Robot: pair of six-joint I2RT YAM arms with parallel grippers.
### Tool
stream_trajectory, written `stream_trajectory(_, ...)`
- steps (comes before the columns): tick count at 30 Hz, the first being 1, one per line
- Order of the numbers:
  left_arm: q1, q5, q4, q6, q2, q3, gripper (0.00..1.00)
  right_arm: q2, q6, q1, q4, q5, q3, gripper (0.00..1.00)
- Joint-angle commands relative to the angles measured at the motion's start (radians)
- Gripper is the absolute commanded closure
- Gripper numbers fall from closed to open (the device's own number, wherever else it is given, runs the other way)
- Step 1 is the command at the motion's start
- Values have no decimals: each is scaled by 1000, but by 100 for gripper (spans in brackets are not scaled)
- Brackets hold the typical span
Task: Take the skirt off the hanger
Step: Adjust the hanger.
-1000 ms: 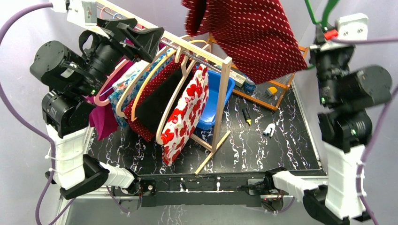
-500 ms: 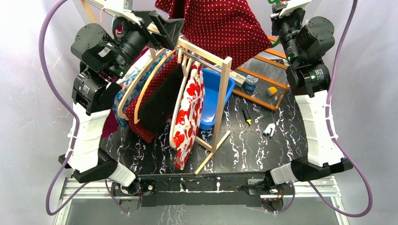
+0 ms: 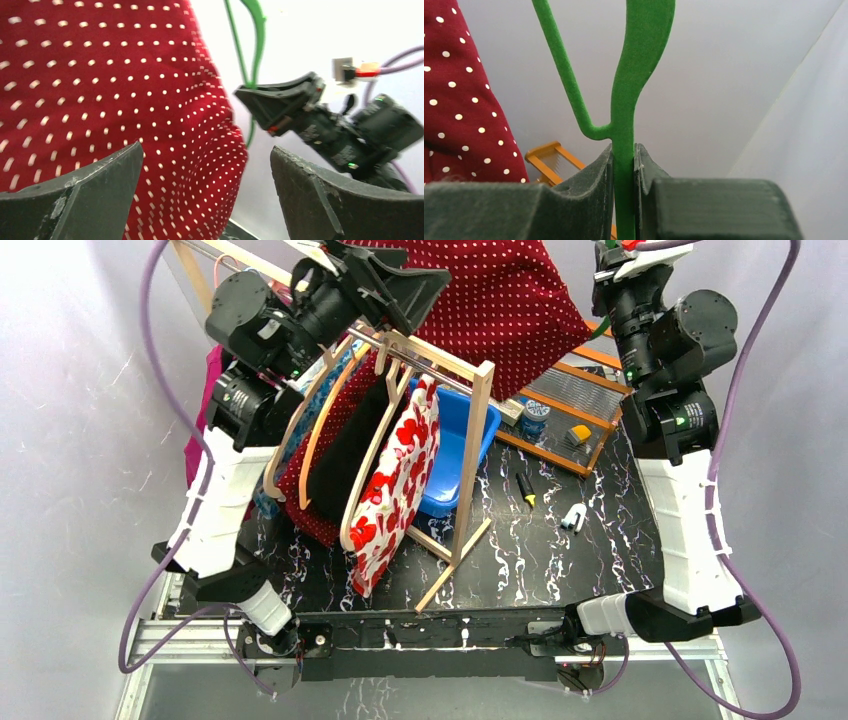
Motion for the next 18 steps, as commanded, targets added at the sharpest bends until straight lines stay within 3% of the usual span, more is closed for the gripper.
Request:
stream_trajectory(1, -3, 241, 129, -187, 13, 19, 2, -48, 5, 0, 79, 122, -41, 100)
stream_trajectory(6, -3, 295, 150, -200, -38, 1, 3, -108, -10, 0, 78, 98, -155, 100)
stream_trajectory(11, -2, 113, 111, -70, -215, -146, 2, -84, 2, 0, 16, 77, -124, 100)
stream_trajectory(18, -3, -53, -152, 30, -242, -72, 2, -72, -110, 0, 98, -43, -130, 100)
